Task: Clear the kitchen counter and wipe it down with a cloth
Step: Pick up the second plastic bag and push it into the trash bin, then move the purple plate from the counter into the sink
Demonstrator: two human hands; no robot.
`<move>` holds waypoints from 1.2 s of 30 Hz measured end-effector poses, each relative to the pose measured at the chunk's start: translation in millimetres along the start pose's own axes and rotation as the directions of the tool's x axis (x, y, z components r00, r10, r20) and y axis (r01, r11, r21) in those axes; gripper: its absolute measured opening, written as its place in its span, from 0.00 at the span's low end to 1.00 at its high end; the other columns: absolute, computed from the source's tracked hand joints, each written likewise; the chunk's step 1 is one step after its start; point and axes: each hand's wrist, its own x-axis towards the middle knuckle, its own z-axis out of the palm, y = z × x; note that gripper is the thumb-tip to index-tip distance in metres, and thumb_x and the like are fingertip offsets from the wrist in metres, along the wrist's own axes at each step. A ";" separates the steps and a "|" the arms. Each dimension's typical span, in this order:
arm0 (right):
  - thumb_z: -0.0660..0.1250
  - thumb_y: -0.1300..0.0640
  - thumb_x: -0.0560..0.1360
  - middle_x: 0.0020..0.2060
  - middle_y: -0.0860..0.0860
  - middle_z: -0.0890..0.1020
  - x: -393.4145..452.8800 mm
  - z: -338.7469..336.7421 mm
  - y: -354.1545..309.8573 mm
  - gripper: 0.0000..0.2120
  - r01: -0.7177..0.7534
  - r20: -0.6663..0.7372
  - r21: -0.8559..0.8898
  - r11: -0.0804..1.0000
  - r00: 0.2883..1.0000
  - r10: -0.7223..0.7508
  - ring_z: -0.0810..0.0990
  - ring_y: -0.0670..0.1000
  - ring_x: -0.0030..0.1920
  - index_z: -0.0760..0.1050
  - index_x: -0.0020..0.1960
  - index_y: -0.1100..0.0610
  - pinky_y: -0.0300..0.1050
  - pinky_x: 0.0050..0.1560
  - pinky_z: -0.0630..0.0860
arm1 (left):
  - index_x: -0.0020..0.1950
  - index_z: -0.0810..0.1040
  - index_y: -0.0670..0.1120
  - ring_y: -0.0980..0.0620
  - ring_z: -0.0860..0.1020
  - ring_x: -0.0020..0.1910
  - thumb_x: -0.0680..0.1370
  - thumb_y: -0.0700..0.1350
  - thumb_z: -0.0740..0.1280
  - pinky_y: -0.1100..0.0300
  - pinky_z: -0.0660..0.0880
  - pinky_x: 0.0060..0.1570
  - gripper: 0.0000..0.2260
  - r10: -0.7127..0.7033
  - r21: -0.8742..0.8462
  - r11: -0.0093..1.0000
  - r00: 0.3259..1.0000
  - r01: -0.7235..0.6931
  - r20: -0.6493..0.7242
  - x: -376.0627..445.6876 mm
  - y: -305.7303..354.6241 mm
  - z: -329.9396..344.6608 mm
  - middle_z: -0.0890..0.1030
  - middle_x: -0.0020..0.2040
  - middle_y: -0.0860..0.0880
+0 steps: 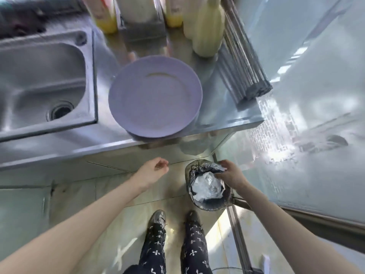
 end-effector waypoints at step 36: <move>0.64 0.60 0.75 0.58 0.60 0.76 -27.0 -31.1 -238.3 0.23 0.157 -0.277 0.033 0.987 0.950 -0.142 0.75 0.56 0.52 0.62 0.68 0.62 0.50 0.52 0.72 | 0.70 0.61 0.45 0.47 0.75 0.46 0.77 0.40 0.62 0.62 0.71 0.37 0.22 -0.138 -0.313 0.947 0.968 0.067 -0.211 5.5 80.8 -189.3 0.73 0.45 0.49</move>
